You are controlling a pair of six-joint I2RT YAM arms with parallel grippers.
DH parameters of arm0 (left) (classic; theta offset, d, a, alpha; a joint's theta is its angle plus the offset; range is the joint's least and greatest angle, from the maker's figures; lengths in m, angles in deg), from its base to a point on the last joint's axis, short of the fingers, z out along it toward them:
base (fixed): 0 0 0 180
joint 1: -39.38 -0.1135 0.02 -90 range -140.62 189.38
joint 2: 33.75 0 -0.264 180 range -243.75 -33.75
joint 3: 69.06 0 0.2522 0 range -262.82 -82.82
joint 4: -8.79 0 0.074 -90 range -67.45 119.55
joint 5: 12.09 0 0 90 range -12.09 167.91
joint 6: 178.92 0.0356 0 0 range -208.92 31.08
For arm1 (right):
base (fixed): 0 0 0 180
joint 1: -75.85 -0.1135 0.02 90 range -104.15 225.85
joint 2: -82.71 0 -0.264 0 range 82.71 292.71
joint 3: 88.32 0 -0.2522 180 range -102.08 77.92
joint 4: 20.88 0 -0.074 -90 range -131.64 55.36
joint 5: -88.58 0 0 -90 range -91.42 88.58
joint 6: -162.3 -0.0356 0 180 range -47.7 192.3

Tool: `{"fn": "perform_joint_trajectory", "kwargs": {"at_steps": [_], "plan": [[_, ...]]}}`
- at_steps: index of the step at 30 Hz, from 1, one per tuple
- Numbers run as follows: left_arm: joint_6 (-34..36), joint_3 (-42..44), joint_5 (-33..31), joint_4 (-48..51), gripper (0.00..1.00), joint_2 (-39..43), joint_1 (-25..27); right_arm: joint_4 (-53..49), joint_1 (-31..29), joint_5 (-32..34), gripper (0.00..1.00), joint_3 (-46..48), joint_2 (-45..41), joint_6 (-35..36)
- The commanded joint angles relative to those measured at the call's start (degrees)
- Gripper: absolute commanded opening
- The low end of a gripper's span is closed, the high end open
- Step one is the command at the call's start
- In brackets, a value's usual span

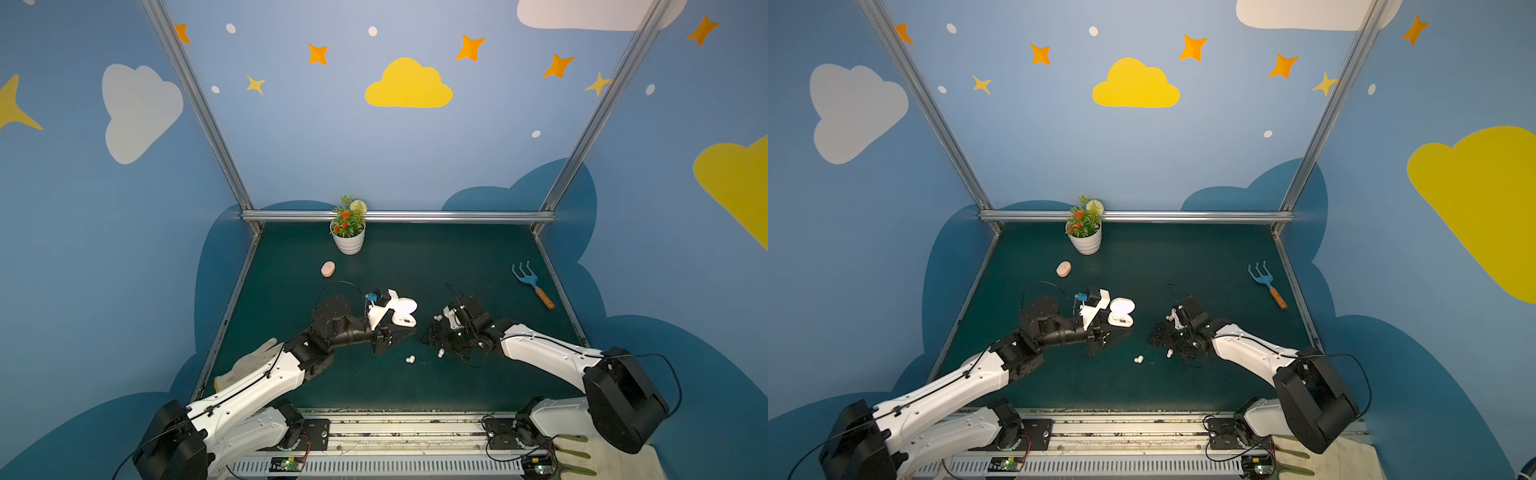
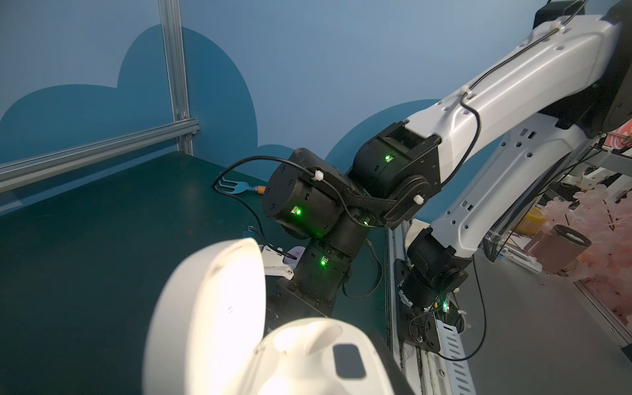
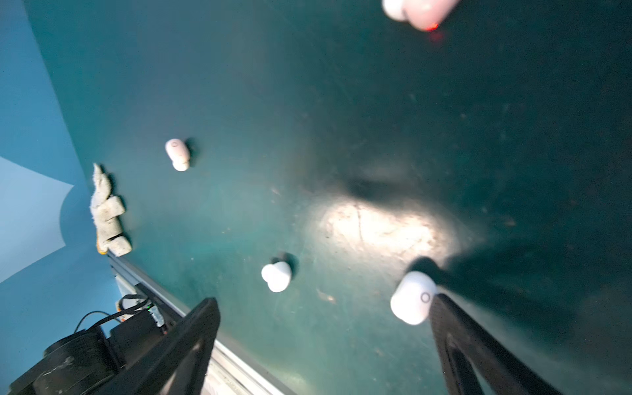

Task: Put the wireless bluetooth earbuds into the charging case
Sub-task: 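Move the right gripper down over a white earbud and close on it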

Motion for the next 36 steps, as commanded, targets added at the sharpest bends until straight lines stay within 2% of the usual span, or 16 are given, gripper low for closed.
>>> {"fn": "perform_joint_trajectory", "kwargs": {"at_steps": [1,7,11,16,19,23,36], "plan": [[0.1,0.4,-0.1,-0.5,0.15,1.2,-0.2,-0.8,-0.6,-1.1,0.94,-2.3,0.7,-0.2],[0.0,0.4,0.0,-0.4,0.15,1.4,-0.2,-1.5,-1.4,-0.9,0.94,-3.6,2.4,-0.1],[0.1,0.5,-0.2,-0.1,0.15,1.9,-0.1,-5.6,-2.0,3.9,0.93,-4.9,0.3,-0.4],[-0.1,0.6,-0.3,-0.3,0.15,1.9,-0.1,-17.5,-2.6,12.7,0.73,-8.4,-0.8,-3.0],[-0.2,0.6,-0.5,-0.4,0.15,1.9,-0.2,-21.4,-2.8,14.8,0.66,-9.9,0.1,-4.3],[-0.5,0.9,-0.7,-0.7,0.15,2.1,-0.1,-21.0,-3.4,14.9,0.57,-10.1,2.0,-6.2],[-0.8,1.3,-1.0,-1.5,0.15,2.2,-0.1,-19.2,-5.6,15.6,0.43,-13.7,11.4,-7.6]]}}
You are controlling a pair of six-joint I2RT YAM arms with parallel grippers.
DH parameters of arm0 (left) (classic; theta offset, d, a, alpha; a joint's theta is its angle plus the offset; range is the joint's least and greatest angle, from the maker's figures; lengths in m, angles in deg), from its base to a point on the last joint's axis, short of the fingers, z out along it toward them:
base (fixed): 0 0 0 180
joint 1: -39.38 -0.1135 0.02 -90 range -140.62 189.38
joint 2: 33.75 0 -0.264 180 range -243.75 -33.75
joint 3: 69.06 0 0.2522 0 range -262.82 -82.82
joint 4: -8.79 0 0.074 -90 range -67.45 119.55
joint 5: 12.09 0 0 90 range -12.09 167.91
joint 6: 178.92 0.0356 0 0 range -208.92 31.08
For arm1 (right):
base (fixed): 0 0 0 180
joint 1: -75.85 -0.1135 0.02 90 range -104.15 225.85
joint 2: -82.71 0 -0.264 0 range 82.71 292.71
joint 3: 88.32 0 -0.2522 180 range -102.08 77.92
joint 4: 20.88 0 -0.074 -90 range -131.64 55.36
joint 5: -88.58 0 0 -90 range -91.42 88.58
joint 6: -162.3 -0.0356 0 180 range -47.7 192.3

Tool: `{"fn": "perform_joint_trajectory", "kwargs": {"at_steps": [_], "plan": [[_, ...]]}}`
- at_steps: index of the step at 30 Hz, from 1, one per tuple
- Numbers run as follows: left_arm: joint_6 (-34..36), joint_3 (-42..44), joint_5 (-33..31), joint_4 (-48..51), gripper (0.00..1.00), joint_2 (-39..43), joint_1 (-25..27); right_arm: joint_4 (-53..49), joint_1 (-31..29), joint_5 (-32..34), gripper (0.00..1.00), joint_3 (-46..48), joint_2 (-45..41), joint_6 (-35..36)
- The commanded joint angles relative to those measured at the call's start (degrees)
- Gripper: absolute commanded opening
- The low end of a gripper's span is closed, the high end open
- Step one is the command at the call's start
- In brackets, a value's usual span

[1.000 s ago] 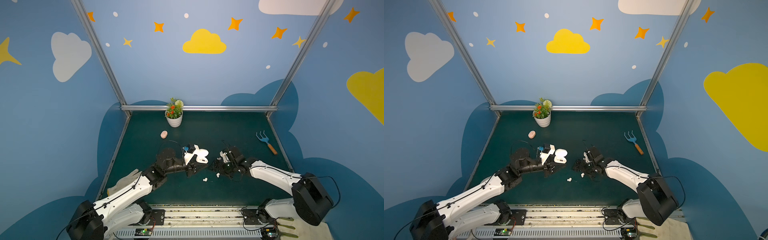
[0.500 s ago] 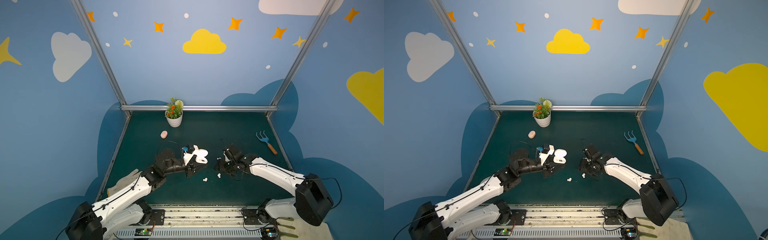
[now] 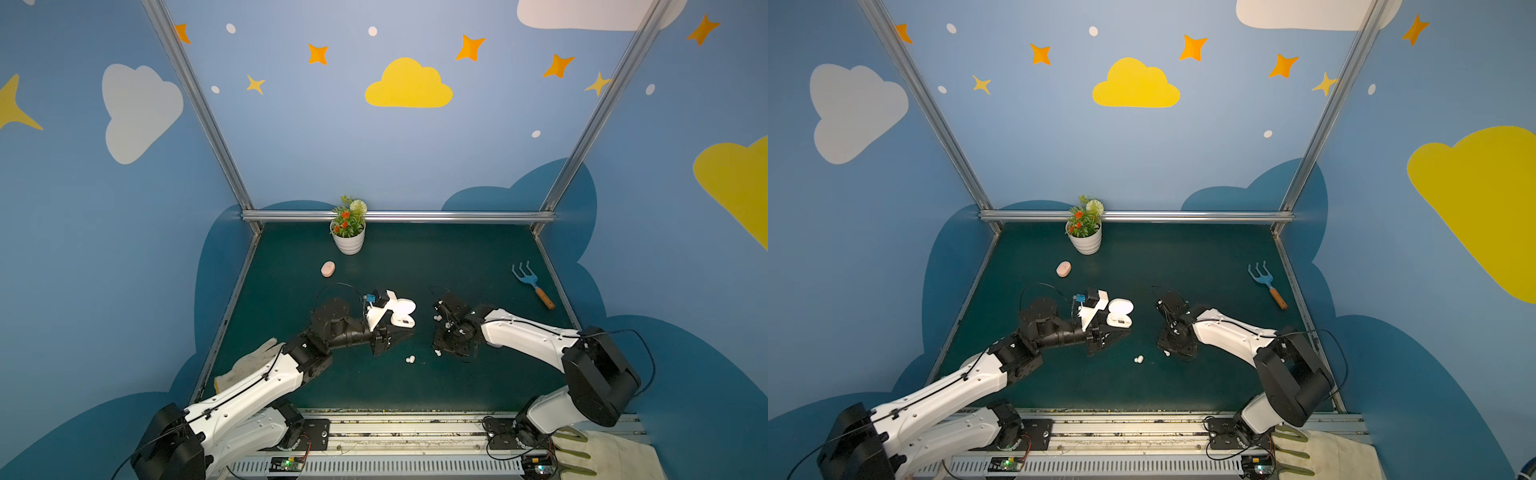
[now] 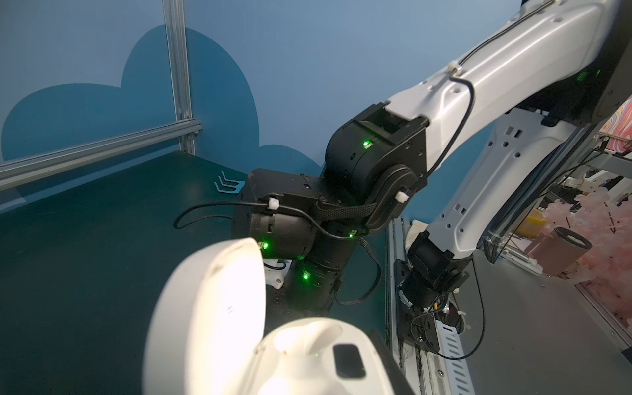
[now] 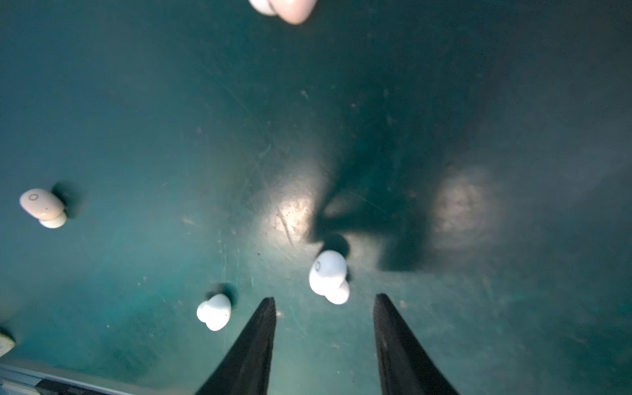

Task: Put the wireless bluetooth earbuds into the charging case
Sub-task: 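Move the right gripper down over a white earbud and close on it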

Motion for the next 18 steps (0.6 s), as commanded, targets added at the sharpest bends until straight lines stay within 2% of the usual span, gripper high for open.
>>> {"fn": "perform_joint_trajectory", "kwargs": {"at_steps": [1,18], "plan": [[-0.2,0.4,-0.6,-1.5,0.15,1.1,-0.1,-1.2,-0.6,1.9,0.42,-2.2,1.3,-0.7],[-0.6,0.6,-0.8,-2.4,0.15,0.8,-0.1,-3.9,-1.3,2.4,0.34,-5.7,9.1,-0.6]]}}
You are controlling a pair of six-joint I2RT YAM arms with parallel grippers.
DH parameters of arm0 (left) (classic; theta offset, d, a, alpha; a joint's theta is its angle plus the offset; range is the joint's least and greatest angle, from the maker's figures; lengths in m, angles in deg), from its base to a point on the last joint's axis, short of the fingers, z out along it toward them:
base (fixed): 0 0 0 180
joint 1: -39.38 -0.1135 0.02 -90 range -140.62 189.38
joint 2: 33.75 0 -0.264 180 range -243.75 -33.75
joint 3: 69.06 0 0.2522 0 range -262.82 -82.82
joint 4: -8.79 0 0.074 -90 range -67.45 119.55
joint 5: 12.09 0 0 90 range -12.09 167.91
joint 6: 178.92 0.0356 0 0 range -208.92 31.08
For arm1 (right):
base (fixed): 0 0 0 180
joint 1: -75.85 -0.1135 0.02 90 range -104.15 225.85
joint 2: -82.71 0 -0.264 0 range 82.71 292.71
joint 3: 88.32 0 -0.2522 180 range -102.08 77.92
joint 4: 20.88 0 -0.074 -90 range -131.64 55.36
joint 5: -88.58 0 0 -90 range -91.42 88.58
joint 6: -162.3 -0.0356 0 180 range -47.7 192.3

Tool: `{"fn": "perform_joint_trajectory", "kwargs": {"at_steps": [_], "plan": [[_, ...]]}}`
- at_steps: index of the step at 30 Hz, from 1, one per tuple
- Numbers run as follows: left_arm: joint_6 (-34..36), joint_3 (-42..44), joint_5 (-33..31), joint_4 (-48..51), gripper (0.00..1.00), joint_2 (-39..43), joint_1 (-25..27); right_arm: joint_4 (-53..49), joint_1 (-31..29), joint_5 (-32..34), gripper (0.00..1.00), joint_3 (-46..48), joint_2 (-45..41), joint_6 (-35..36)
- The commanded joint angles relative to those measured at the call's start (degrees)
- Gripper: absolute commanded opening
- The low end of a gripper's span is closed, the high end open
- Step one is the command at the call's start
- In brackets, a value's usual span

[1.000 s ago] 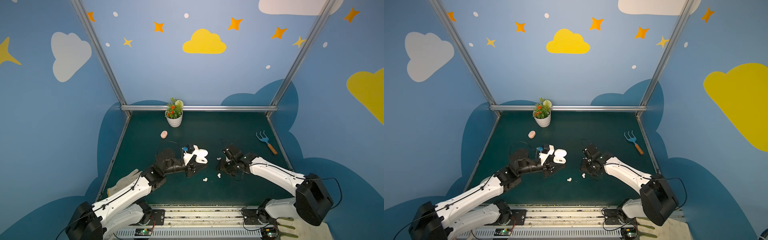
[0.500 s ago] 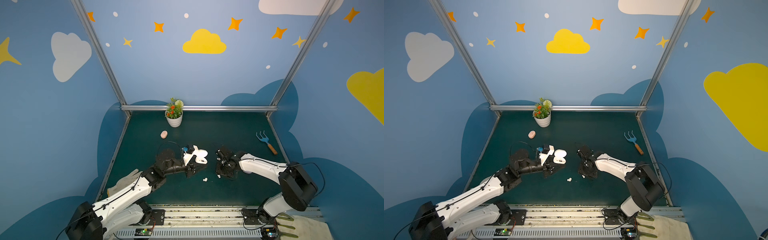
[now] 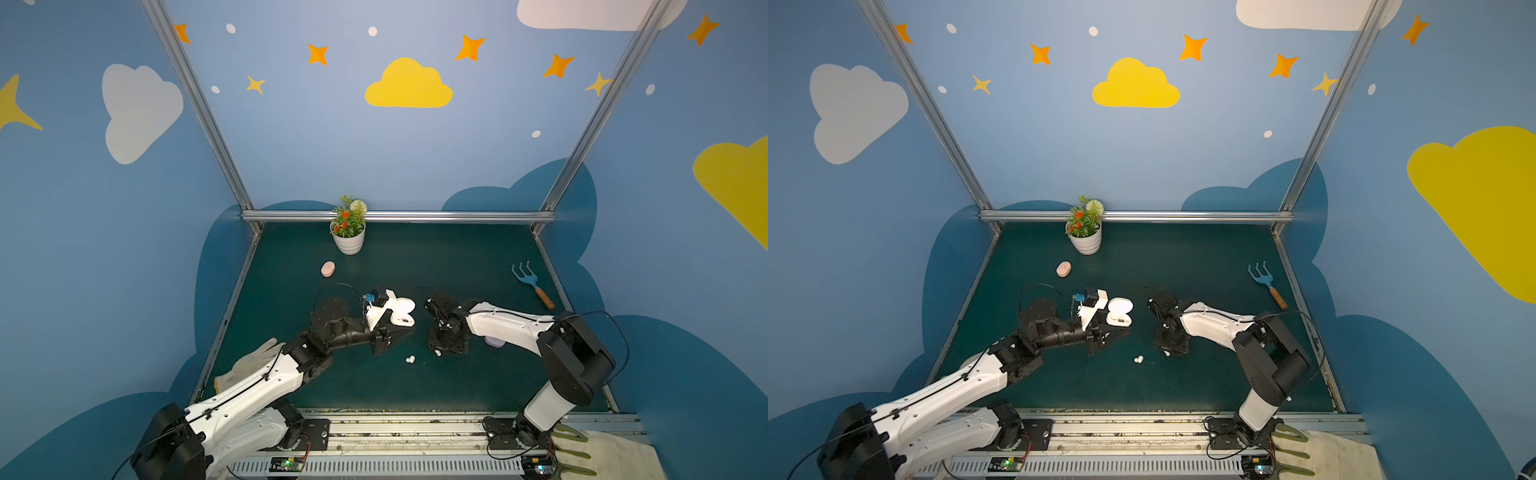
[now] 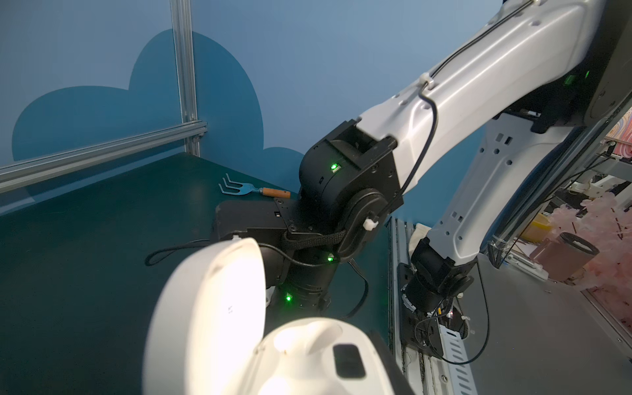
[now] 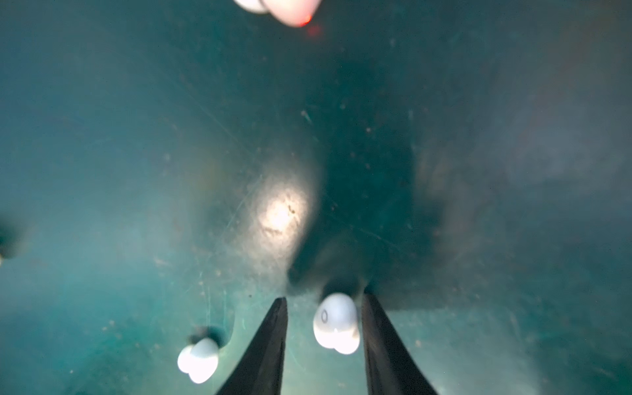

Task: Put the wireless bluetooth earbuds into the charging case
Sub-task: 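Move the right gripper down over a white earbud and close on it, then lift the white earbud off the table with the right gripper, then carry the earbud to the case in the left gripper and lower it in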

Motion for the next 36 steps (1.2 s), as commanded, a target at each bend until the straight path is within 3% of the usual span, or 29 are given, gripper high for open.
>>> {"fn": "perform_joint_trajectory", "kwargs": {"at_steps": [1,19,27,36], "plan": [[-0.2,0.5,0.0,-1.5,0.15,0.8,-0.1,-1.6,-0.5,0.7,0.33,-1.2,1.6,-0.2],[-0.2,0.5,0.1,-1.6,0.15,1.1,-0.1,-2.9,-0.9,1.7,0.12,-1.7,1.7,-0.2],[-1.0,1.2,0.9,-4.3,0.15,0.5,-0.1,1.5,-0.7,3.5,0.1,1.3,-10.3,0.8],[-1.7,1.2,2.8,-7.9,0.15,-1.4,0.1,6.4,-0.5,-4.1,0.08,0.8,-24.8,9.2]]}}
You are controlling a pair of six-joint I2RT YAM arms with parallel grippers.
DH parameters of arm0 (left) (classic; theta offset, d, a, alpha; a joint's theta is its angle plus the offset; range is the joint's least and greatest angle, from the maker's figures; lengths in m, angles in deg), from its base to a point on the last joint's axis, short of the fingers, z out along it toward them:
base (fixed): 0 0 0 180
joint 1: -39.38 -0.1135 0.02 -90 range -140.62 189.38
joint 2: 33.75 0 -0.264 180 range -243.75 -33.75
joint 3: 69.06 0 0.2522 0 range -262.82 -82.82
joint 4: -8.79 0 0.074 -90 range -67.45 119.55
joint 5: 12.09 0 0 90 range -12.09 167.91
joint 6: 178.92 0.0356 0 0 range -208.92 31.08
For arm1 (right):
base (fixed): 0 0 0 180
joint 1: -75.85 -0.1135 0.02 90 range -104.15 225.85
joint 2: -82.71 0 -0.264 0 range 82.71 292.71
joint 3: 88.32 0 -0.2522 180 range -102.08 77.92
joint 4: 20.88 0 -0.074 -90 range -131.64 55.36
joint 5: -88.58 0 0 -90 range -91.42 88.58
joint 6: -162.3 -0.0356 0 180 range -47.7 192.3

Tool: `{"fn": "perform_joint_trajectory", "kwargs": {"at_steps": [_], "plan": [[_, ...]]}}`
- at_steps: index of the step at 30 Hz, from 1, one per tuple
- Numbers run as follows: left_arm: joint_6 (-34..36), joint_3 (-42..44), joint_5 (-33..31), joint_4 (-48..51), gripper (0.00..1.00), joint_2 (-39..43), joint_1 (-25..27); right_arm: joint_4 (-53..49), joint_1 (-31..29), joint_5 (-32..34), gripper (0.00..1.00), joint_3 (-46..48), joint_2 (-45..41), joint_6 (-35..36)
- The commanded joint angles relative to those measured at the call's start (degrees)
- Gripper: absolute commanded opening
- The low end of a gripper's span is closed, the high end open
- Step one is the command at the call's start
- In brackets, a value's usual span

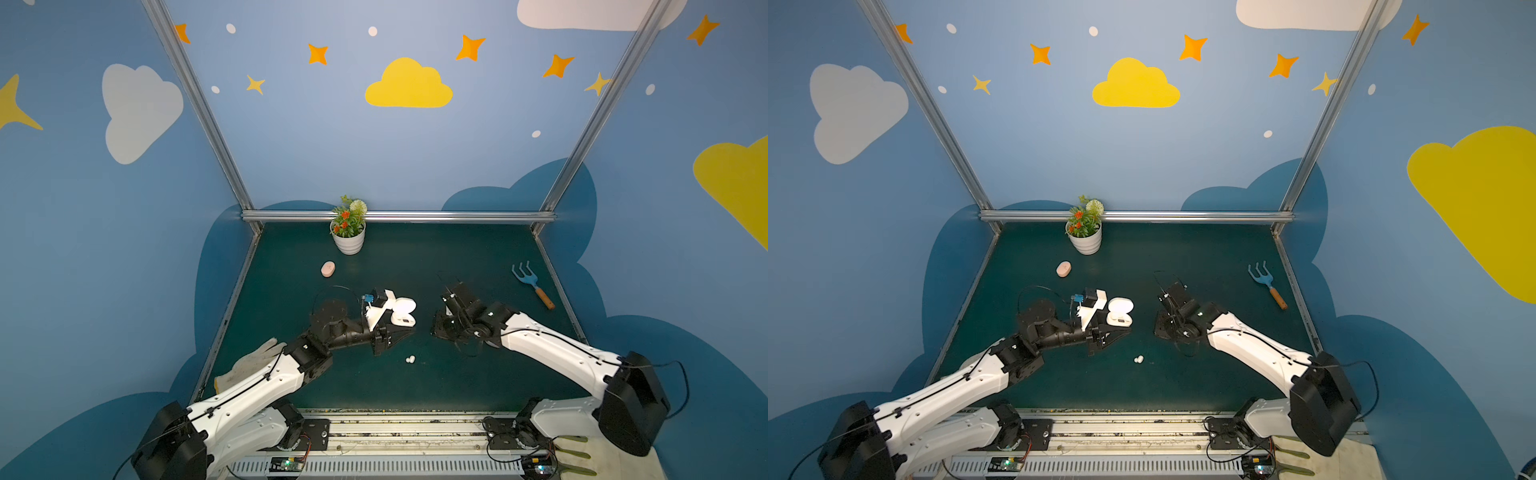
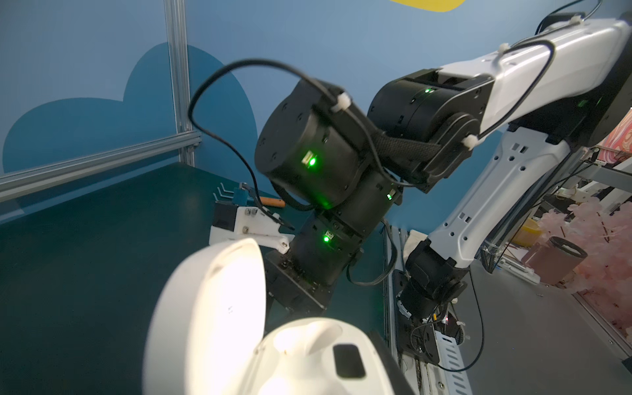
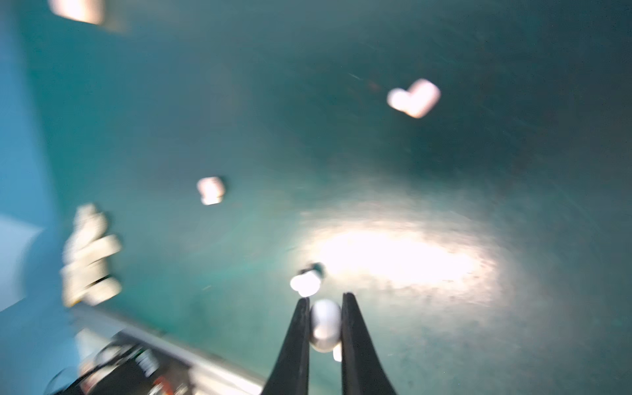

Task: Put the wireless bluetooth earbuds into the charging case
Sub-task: 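Carry the earbud to the case in the left gripper and lower it in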

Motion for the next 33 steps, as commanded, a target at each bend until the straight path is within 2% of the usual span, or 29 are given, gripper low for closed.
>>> {"fn": "perform_joint_trajectory", "kwargs": {"at_steps": [1,5,12,18,26,33], "plan": [[-0.5,0.1,1.6,-4.0,0.15,-0.8,0.1,0.7,0.1,-3.7,0.08,-2.1,-4.1,5.2],[0.2,-0.1,1.9,-6.1,0.15,-2.5,0.2,-0.1,0.2,-5.8,0.08,-4.2,-9.7,8.1],[4.5,-0.1,2.1,-12.3,0.15,-5.5,0.2,1.3,0.5,-9.8,0.07,-5.3,-18.0,8.8],[8.1,-3.2,6.6,-14.4,0.15,-9.7,0.1,1.6,0.5,-15.2,0.07,-7.9,-21.9,10.7],[-2.8,-4.2,12.7,-32.4,0.17,-19.2,0.4,2.9,0.4,-20.9,0.07,-9.0,-22.2,12.1],[-3.2,-4.8,13.5,-32.8,0.17,-19.0,0.5,3.7,0.5,-21.4,0.07,-7.7,-21.2,12.5]]}}
